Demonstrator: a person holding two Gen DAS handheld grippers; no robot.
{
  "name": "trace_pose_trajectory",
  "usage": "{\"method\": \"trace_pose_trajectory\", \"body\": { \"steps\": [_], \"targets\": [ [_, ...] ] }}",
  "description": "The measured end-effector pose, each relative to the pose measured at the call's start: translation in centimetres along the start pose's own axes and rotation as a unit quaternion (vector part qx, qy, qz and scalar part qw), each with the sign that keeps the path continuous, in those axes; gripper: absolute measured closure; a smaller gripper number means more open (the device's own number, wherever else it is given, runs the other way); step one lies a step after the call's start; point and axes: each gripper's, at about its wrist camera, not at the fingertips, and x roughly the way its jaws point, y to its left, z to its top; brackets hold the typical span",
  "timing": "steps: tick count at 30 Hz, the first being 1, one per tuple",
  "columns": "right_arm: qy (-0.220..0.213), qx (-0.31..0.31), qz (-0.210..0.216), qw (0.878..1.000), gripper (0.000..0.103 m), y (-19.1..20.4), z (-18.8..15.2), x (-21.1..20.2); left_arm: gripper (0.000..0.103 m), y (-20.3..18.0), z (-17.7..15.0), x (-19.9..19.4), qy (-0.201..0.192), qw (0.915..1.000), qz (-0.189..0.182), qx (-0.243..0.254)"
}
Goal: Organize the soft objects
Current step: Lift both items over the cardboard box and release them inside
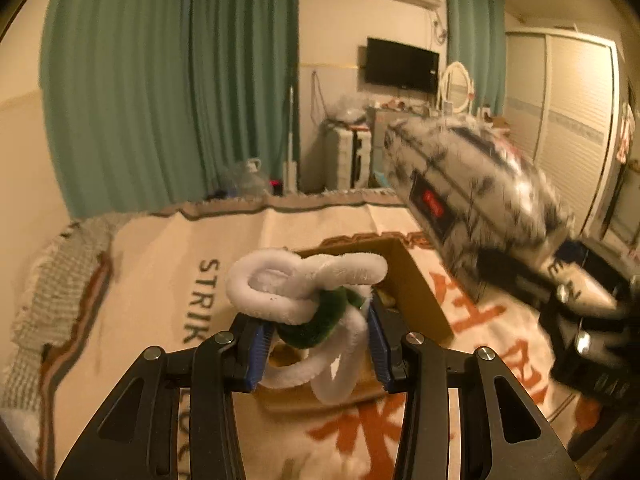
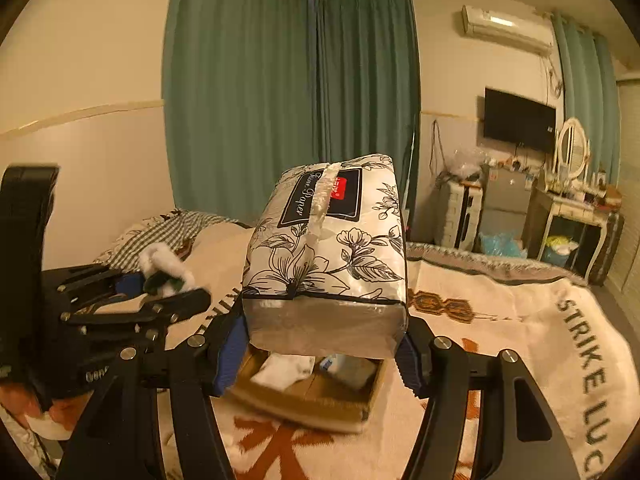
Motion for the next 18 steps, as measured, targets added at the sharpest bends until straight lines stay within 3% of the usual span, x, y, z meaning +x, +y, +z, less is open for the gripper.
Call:
{"method": "trace_pose_trajectory", "body": {
  "steps": [3,9,17,18],
  "targets": [
    [0.016,-0.003,-0.002,1.000,0.040,-0.4,-0.4,3.2,0.062,0.5,0.6,3.3,0.011,0.9997,0.015,0.014],
    [0.081,0.027,0.005,0.996,0.040,-2.2,-3.9,11.0,0.062,1.7,-1.3,11.2,0.062,0.9977,0.013,0.026],
    [0.113,0.021,-0.002,0.993,0.037,-3.0,-6.9,14.1,0.058,0.7,-3.1,13.1,0.079,0.9955,0.016,0.051],
    [0.114,0.021,-0.003,0.993,0.035,-3.1,-7.0,14.2,0.052,0.5,-3.2,13.1,0.084,0.9950,0.014,0.052]
  ]
}}
